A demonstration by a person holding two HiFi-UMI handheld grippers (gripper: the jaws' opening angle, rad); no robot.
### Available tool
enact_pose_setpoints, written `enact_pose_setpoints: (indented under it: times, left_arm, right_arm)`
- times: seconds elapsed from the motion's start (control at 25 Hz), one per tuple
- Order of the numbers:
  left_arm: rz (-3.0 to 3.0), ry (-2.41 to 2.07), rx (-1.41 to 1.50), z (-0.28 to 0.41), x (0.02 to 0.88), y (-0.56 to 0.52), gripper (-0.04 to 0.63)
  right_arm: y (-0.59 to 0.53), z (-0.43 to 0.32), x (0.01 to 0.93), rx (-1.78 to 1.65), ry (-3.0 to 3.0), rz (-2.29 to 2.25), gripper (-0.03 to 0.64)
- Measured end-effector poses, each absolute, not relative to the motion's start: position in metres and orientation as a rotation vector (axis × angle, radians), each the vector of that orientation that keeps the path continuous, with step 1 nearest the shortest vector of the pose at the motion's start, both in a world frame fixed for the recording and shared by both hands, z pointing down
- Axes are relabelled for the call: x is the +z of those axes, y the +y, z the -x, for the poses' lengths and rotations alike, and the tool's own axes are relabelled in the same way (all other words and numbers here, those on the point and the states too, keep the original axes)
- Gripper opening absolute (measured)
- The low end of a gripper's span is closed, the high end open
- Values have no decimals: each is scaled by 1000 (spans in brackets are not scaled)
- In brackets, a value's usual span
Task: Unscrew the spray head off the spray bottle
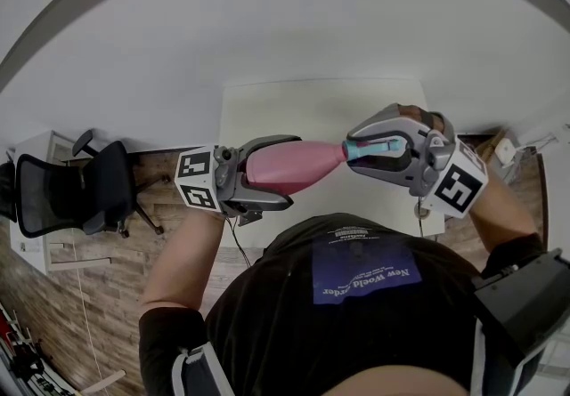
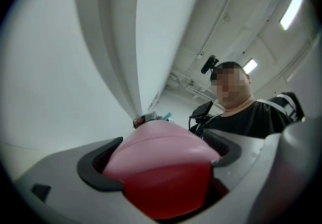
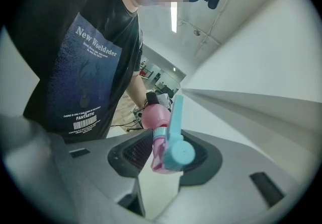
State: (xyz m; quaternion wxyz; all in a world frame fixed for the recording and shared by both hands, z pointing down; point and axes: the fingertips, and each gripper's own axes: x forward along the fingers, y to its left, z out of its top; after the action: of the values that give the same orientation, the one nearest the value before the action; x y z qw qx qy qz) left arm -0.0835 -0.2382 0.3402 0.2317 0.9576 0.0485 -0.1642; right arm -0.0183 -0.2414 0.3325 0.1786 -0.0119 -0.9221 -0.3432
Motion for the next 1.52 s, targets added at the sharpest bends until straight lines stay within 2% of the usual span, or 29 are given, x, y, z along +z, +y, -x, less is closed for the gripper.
enact_pose_setpoints:
  times: [0.24,0.52,0.64,0.88,0.92,1.0,1.28,1.52]
  left_arm:
    - [-2677,141,-499,88,332,-236,505]
    - [-2685,141,-574,98,327,-239,505]
    - [-2679,157,-592,96,325,-234,505]
    - [-2677,176,-582,87,325,-232,505]
    - [-2680,178,-579,87,325,-231,505]
    - [-2686,182,-574,89,327,-230,505]
    - [-2658,147,-601,98,333,-238,505]
    - [-2617,35,-662,119,346,-249,505]
  right_arm:
    - [-236,16,326,-976,-2624,24,126]
    - [-234,15,322,-919,-2656,14,202]
    - [-234,14,319,-1013,-2613,-49,202]
    - [-236,14,319,-1322,-2410,-185,195]
    - [-236,15,319,-1346,-2397,-193,154]
    - [-236,15,318,-1378,-2377,-207,124]
    - [-247,-3,315,-1449,-2273,-262,121]
    - [-270,-29,318,-1339,-2278,-368,123]
